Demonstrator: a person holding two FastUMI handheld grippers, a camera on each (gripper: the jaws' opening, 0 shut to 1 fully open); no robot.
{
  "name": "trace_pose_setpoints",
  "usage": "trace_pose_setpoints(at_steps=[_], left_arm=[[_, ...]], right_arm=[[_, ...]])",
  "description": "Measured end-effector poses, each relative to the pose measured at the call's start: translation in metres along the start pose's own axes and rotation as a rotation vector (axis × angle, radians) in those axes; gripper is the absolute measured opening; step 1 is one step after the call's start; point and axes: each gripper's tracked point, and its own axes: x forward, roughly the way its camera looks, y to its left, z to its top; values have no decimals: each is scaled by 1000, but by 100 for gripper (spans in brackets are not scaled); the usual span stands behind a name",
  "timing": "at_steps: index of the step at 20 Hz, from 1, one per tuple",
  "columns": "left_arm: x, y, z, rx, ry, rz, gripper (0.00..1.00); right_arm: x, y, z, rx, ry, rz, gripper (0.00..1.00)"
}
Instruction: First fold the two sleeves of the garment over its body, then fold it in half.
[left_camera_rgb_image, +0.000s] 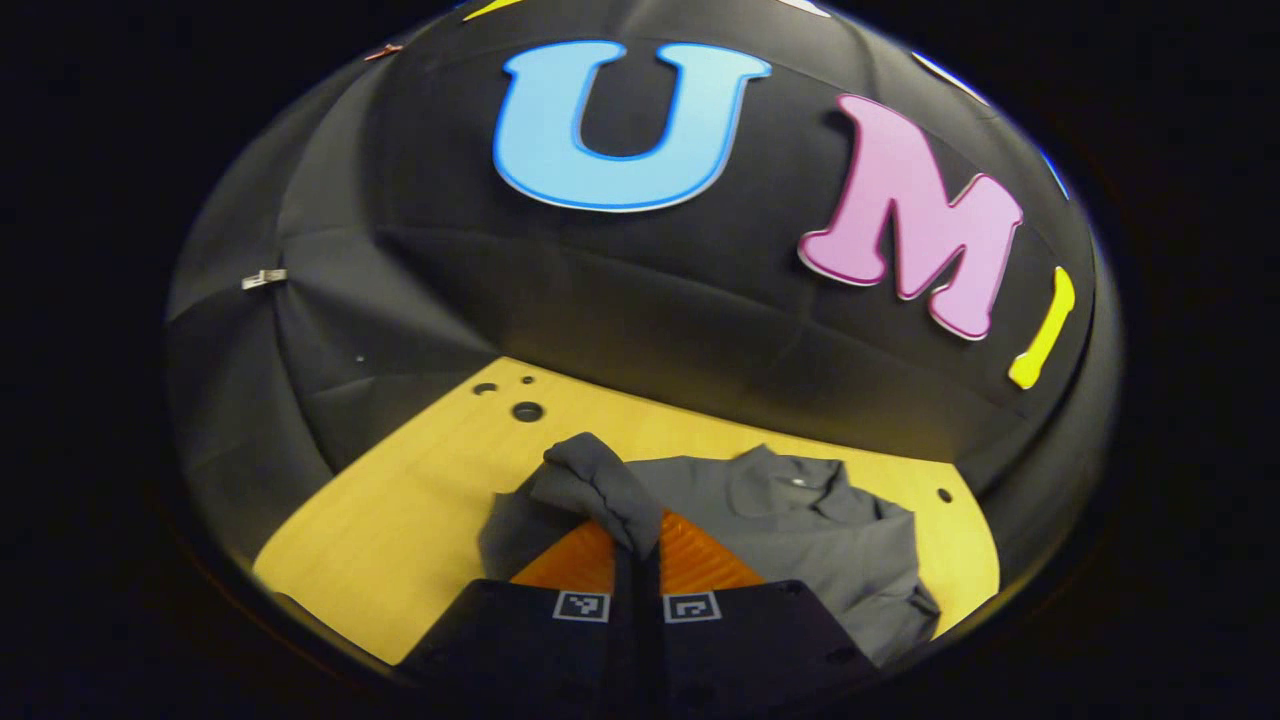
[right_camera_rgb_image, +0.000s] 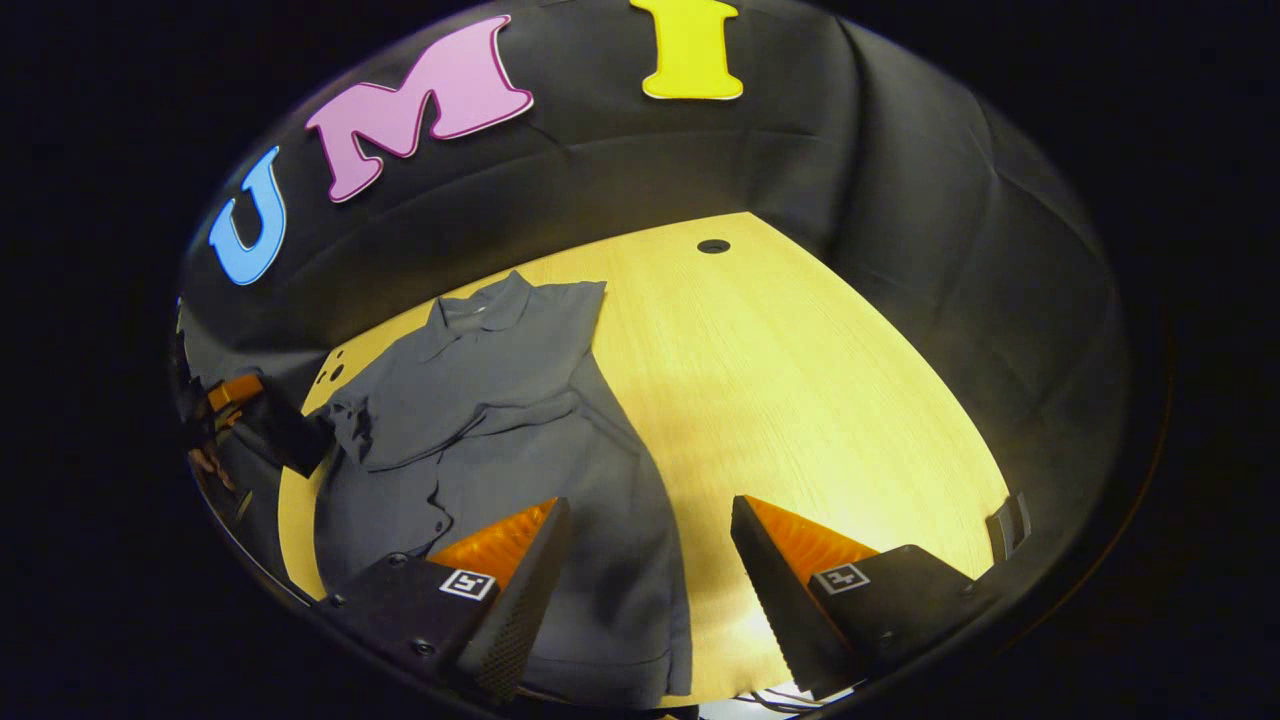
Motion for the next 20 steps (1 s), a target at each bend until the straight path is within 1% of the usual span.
trace_pose_setpoints(at_steps=[2, 6, 9, 13, 15, 17, 20], left_arm=[[6, -43, -6, 3, 12, -53, 5], [18, -124, -23, 62, 46, -173, 5], [24, -178, -34, 99, 66, -252, 5], [32, -240, -62, 149, 121, -357, 5], [32, -263, -76, 162, 154, -408, 5], [37, -279, -91, 182, 185, -430, 5], [53, -296, -116, 190, 233, -429, 7]], right_arm=[[4, -10, -1, 2, 13, 11, 99], [12, -29, -1, -24, 28, 27, 99], [11, -40, 3, -18, 25, 32, 99], [11, -53, 3, 12, 21, 30, 99], [12, -56, 0, 22, 24, 24, 99], [13, -58, -2, 25, 25, 19, 99], [13, -60, -5, 32, 27, 13, 99]])
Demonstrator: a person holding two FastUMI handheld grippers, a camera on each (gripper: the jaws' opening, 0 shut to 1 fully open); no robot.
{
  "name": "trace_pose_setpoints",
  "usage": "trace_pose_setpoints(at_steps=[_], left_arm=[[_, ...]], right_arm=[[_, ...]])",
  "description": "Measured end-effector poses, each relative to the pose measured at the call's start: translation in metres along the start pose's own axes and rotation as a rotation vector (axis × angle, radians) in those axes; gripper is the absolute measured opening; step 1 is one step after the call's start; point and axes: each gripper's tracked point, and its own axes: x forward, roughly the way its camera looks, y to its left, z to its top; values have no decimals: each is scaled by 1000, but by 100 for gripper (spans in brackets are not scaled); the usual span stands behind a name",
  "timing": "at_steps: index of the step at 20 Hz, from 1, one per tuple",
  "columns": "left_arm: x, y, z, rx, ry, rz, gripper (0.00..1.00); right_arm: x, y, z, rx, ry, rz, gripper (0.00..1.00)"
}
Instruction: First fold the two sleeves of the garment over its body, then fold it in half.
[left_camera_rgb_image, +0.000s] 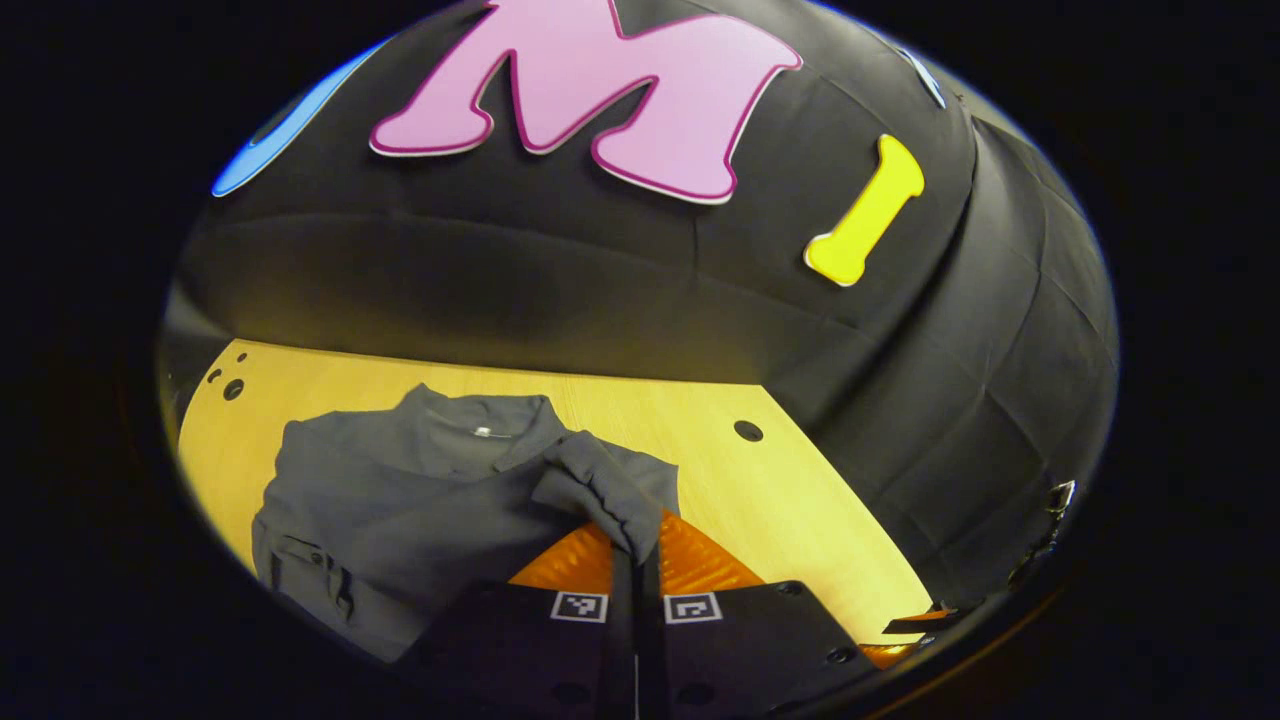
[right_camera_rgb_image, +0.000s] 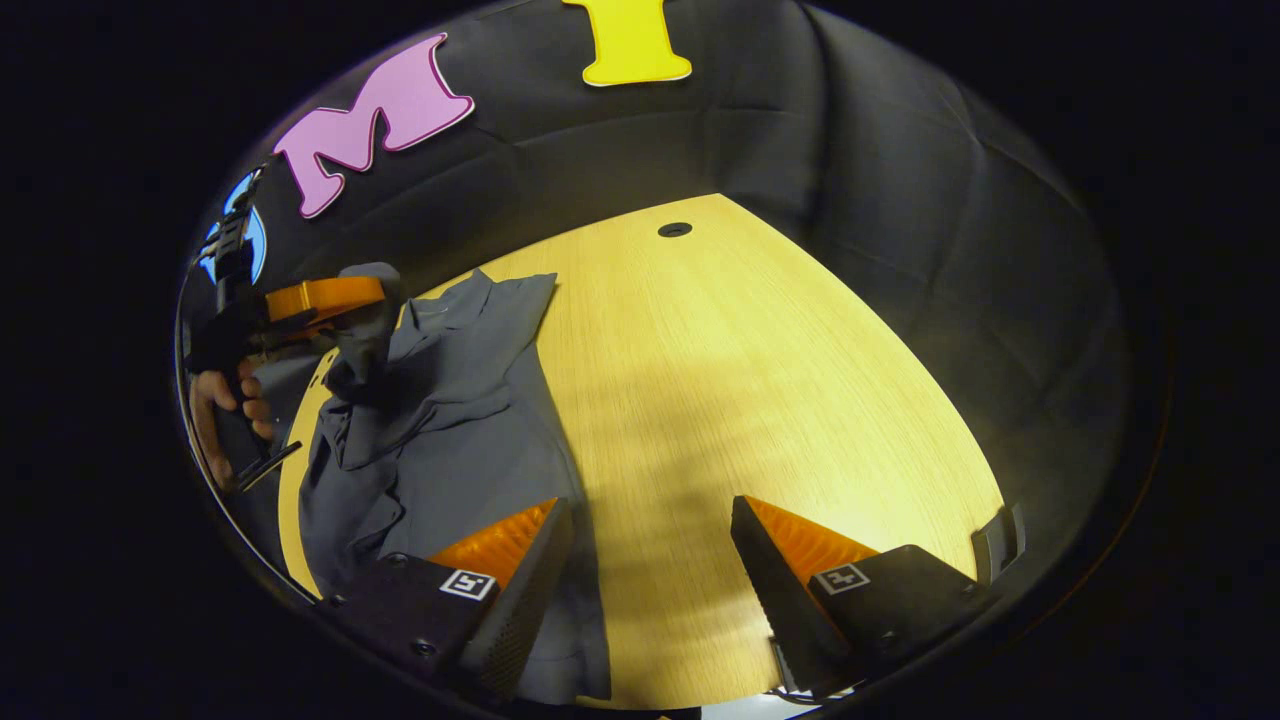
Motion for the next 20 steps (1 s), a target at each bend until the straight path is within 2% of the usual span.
trace_pose_setpoints(at_steps=[5, 6, 8, 10, 11, 12, 13, 16, 20], left_arm=[[31, 0, -27, -2, 87, 18, 15], [34, -2, -30, -6, 102, 15, 10], [30, -5, -37, -15, 113, -1, 30], [21, -2, -39, 0, 103, 0, 58], [15, 3, -41, 14, 98, 6, 86], [5, 11, -45, 30, 96, 10, 78], [-10, 19, -49, 43, 97, 13, 93], [-55, 56, -66, 47, 94, 52, 96], [-127, 122, -91, 19, 84, 131, 96]], right_arm=[[-4, -2, -12, 17, 8, 0, 99], [-5, -1, -14, 18, 11, 0, 99], [-6, 3, -18, 18, 19, 4, 99], [-7, 8, -21, 9, 21, 7, 99], [-7, 12, -23, 9, 23, 13, 99], [-8, 18, -24, 14, 25, 24, 99], [-9, 25, -26, 24, 27, 40, 99], [-12, 46, -38, 48, 51, 74, 99], [-14, 66, -57, 53, 90, 72, 99]])
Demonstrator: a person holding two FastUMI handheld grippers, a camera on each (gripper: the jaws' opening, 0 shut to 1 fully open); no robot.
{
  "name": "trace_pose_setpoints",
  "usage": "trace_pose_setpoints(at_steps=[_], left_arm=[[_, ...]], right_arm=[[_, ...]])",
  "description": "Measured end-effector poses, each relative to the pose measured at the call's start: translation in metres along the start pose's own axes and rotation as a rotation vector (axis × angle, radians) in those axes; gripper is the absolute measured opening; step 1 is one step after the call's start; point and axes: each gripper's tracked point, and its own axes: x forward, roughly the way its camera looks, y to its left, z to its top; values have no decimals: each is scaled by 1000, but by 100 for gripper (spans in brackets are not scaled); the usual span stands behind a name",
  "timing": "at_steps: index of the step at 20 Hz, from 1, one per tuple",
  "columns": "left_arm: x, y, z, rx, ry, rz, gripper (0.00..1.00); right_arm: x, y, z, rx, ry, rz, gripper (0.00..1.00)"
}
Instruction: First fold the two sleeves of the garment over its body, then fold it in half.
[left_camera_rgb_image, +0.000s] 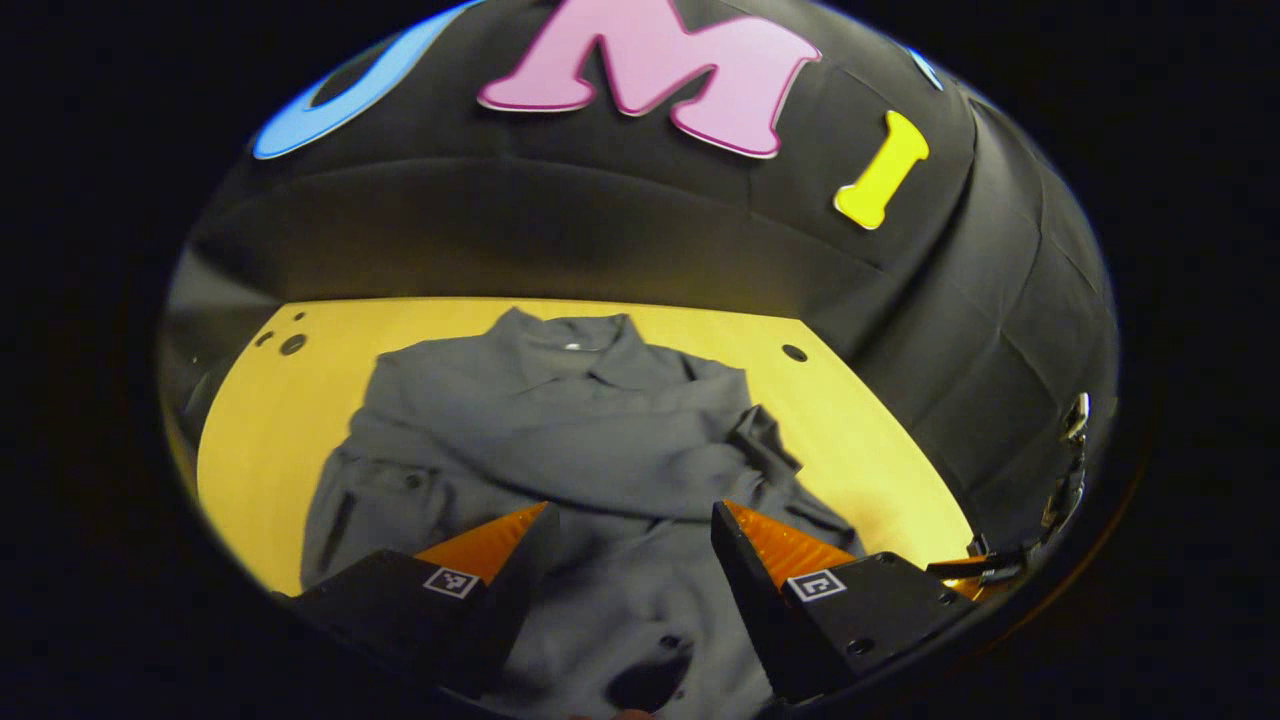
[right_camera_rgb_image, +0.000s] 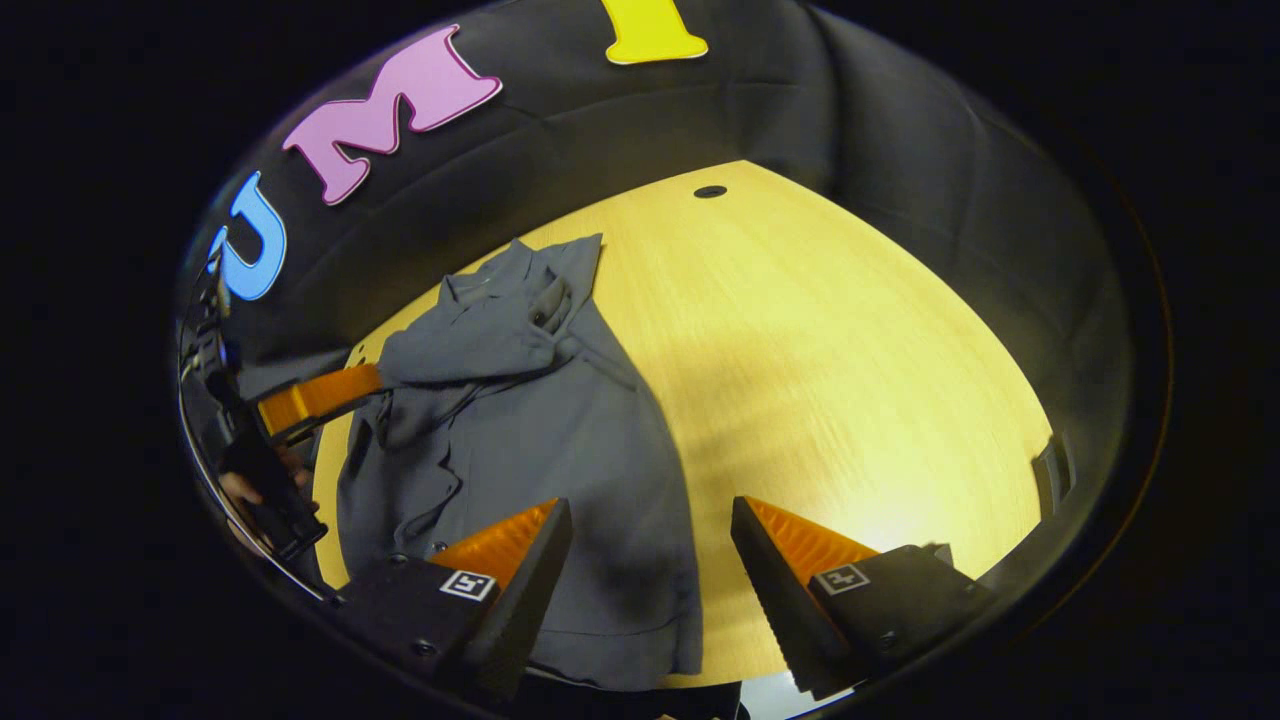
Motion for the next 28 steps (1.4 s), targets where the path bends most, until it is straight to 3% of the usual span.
trace_pose_setpoints(at_steps=[5, 12, 14, 15, 18, 23, 25, 28], left_arm=[[-78, 88, -54, -38, -2, 129, 96], [-155, 174, -157, -135, 58, 274, 96], [-165, 184, -181, -153, 81, 292, 91], [-169, 187, -191, -154, 95, 297, 96], [-173, 189, -210, -145, 121, 289, 96], [-160, 176, -219, -98, 145, 254, 96], [-154, 173, -221, -72, 152, 262, 96], [-149, 169, -223, -23, 155, 282, 96]], right_arm=[[-3, 15, -35, -16, 55, -22, 99], [-13, -2, -80, -17, 69, -125, 99], [-14, -7, -90, -14, 72, -144, 99], [-14, -8, -95, -14, 75, -150, 99], [-14, -8, -110, -24, 84, -172, 99], [-9, 4, -117, -78, 100, -196, 99], [-7, 4, -122, -154, 119, -230, 99], [-4, 16, -122, -196, 130, -213, 99]])
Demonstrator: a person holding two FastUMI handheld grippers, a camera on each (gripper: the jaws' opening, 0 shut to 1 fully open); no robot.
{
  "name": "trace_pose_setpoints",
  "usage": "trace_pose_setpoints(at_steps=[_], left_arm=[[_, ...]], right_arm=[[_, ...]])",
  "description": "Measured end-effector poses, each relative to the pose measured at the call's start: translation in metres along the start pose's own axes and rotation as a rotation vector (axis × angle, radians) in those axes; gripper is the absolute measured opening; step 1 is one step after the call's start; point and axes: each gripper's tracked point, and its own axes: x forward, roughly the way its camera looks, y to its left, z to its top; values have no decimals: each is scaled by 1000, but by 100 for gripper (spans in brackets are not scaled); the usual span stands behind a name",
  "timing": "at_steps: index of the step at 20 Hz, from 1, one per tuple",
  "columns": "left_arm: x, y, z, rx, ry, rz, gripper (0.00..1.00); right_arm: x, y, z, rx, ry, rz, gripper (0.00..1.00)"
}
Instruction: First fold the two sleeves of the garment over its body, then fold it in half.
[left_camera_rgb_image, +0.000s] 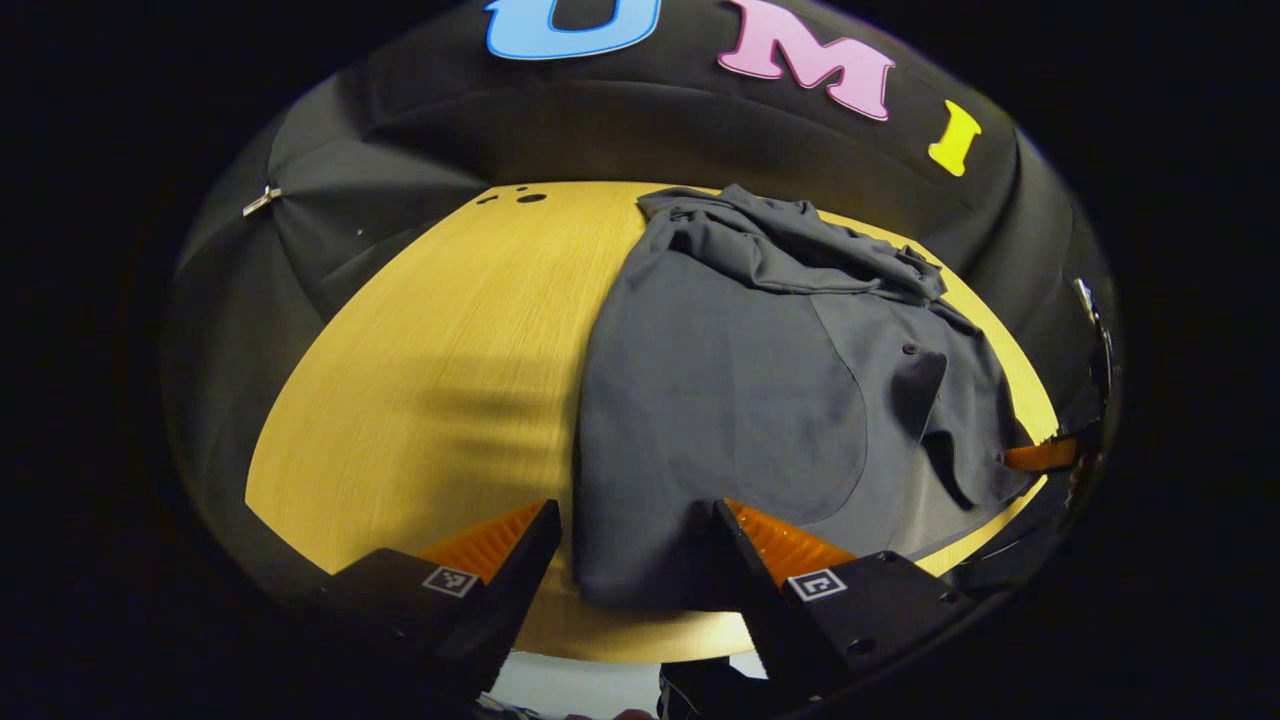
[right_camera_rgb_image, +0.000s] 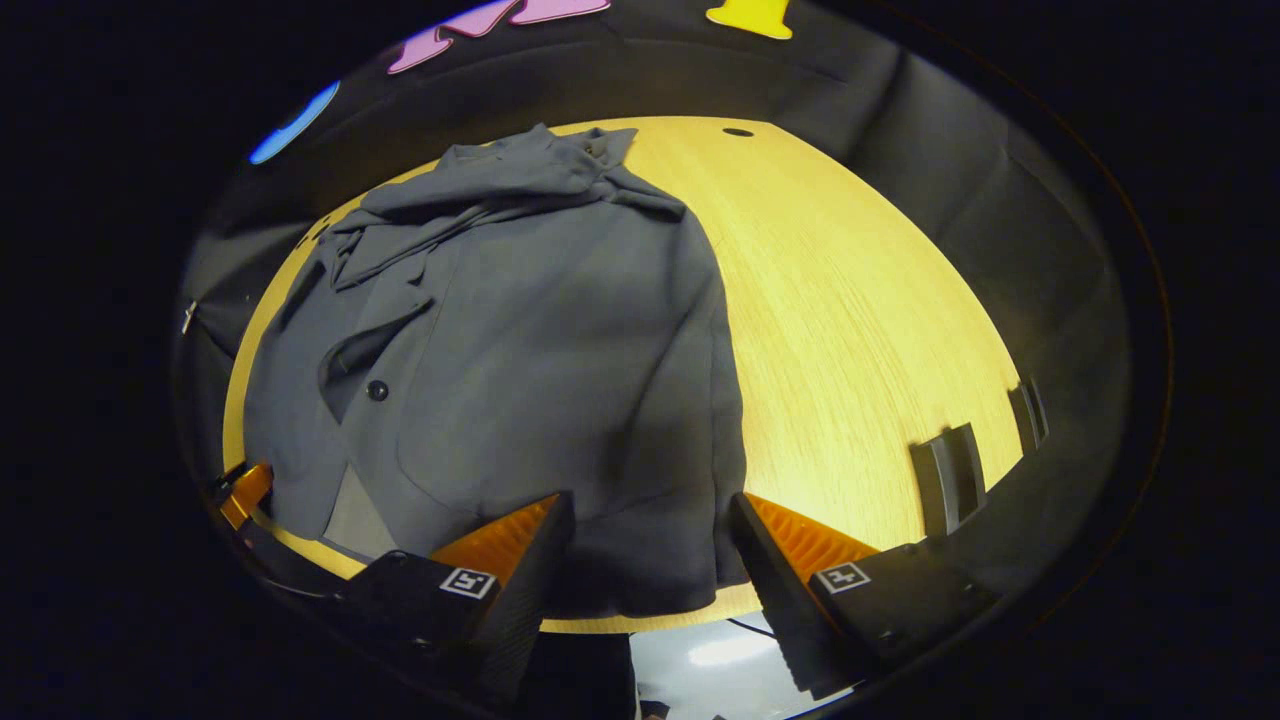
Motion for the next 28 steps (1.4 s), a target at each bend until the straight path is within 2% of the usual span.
trace_pose_setpoints(at_steps=[3, 4, 5, 7, 8, 9, 10, 11, 12, 13, 14, 15, 16, 17, 19, 23, 28], left_arm=[[4, -7, -1, 38, -3, 19, 98], [5, -8, -2, 39, -2, 21, 96], [5, -11, -1, 41, -1, 17, 90], [4, -15, -2, 57, 8, 2, 87], [5, -16, -2, 63, 12, -3, 83], [4, -18, -3, 68, 13, -8, 77], [5, -20, -2, 73, 12, -14, 75], [6, -24, -2, 77, 12, -21, 64], [5, -28, -1, 79, 12, -30, 62], [6, -32, -3, 81, 14, -35, 50], [6, -36, -2, 83, 14, -36, 39], [6, -39, -1, 92, 15, -32, 22], [6, -40, -1, 100, 18, -30, 19], [6, -40, 1, 100, 20, -29, 12], [7, -40, 3, 65, 38, -33, 6], [2, -37, 13, -47, 73, -19, 6], [-12, -45, 55, -141, 32, -27, 6]], right_arm=[[2, -4, 0, 41, 5, -17, 98], [2, -1, 2, 49, 1, -21, 95], [2, 1, 2, 51, 0, -20, 90], [3, 8, 3, 40, -1, -10, 75], [3, 12, 3, 32, 1, -1, 55], [4, 16, 3, 25, 2, 5, 56], [5, 20, 3, 23, 5, 12, 41], [4, 22, 5, 27, 3, 15, 33], [3, 24, 4, 28, 4, 18, 19], [5, 26, 5, 16, -1, 35, 14], [2, 26, 5, -2, 6, 49, 11], [4, 28, 6, -19, 8, 70, 9], [1, 28, 6, -28, 15, 88, 6], [3, 28, 5, -36, 26, 108, 6], [3, 26, 5, -38, 36, 132, 6], [-1, 21, 12, -41, 39, 158, 5], [-10, 21, 44, -33, 8, 215, 5]])
